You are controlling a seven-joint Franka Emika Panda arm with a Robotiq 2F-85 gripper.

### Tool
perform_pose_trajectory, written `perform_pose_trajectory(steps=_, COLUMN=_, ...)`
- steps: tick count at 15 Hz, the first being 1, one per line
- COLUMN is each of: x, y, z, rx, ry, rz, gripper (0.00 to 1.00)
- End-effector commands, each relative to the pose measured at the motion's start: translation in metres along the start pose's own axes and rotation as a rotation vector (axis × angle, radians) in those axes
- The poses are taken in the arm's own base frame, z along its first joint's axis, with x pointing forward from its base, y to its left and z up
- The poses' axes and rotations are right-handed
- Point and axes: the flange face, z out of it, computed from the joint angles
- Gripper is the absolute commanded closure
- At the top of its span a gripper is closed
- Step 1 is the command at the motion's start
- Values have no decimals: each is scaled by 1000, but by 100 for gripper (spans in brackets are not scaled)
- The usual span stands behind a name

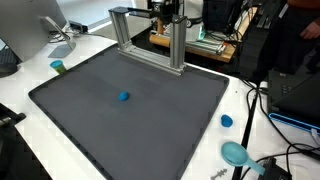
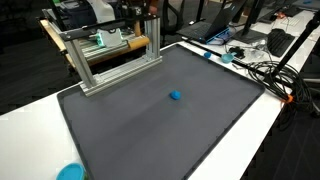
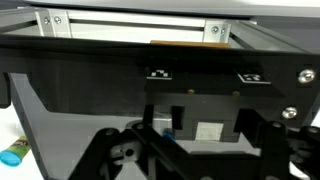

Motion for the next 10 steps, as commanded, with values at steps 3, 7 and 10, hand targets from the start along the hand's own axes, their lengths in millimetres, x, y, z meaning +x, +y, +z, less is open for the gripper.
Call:
perform_pose_trajectory(steps=3, x=1, y=-5, z=0, rx=-14, ry=-3, rz=-6, gripper=5)
perform_pose_trajectory(steps=7, x=0, y=-10, z=1, rx=-17, ry=-15, rz=56, gripper=0)
perform_pose_trajectory(steps=10, x=-3, y=-14, z=4, rx=-19, ry=-36, rz=75, gripper=0)
